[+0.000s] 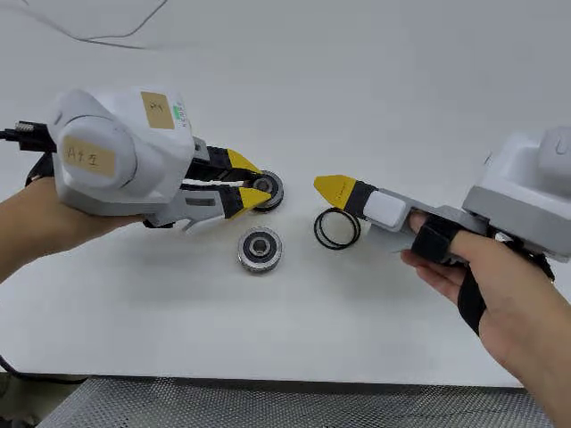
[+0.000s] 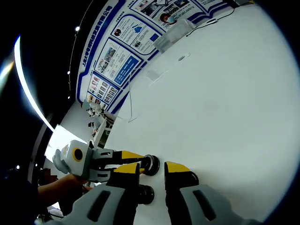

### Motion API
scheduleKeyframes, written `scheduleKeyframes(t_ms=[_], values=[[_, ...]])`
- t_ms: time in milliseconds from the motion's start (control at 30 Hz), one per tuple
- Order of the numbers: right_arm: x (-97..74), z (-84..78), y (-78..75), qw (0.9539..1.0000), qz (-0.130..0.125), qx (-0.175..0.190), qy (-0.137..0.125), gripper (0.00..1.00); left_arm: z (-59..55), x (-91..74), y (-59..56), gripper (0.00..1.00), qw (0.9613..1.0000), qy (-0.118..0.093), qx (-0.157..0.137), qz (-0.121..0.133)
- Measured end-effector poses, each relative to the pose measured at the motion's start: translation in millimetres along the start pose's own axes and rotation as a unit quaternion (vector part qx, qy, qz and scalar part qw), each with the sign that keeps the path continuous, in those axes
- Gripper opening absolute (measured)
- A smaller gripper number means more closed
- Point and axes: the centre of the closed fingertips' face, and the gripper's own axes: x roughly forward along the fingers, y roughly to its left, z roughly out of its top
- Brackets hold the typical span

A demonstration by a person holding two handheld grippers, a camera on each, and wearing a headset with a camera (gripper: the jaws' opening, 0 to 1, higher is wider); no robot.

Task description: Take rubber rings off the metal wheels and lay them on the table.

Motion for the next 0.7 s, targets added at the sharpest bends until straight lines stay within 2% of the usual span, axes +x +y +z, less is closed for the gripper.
scheduleKeyframes(t_ms=[400,567,700], values=[[15.1,-8.6,14.1,0.9992,0.031,0.000,0.025,0.32,-0.9,-0.2,0.3,0.13,1.0000,0.001,0.002,-0.001],[23.4,-8.5,20.6,0.9989,0.038,0.004,0.026,0.43,-1.1,-0.3,0.3,0.13,1.0000,-0.001,0.006,-0.003],[30.6,-10.3,24.4,0.9982,0.047,0.018,0.031,0.47,-1.1,-0.6,-0.1,0.13,0.9999,-0.002,0.011,-0.005]])
